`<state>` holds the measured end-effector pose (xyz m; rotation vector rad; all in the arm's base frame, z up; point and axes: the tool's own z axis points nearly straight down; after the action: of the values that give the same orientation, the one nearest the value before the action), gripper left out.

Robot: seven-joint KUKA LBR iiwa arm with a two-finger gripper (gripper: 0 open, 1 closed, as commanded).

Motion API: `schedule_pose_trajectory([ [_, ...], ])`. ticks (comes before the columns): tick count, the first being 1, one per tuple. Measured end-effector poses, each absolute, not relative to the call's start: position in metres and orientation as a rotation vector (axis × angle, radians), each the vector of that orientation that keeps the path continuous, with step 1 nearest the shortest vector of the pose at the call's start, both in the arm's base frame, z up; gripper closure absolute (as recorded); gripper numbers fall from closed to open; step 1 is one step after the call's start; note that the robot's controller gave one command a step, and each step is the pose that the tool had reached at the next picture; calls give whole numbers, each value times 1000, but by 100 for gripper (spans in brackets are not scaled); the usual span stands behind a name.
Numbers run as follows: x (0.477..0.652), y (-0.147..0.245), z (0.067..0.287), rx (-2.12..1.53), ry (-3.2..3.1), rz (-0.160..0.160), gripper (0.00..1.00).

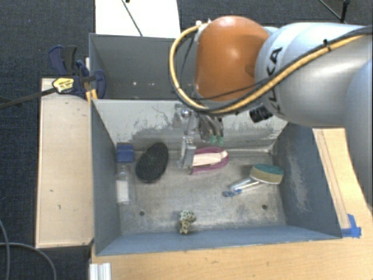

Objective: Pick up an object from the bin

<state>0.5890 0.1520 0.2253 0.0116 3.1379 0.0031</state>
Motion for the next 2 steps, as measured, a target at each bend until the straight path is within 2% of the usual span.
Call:
schedule_pose_trajectory([
  [1, 585, 184, 93, -58, 3140, 2, 0],
  [2, 586, 198, 77, -1, 3117, 14, 0],
])
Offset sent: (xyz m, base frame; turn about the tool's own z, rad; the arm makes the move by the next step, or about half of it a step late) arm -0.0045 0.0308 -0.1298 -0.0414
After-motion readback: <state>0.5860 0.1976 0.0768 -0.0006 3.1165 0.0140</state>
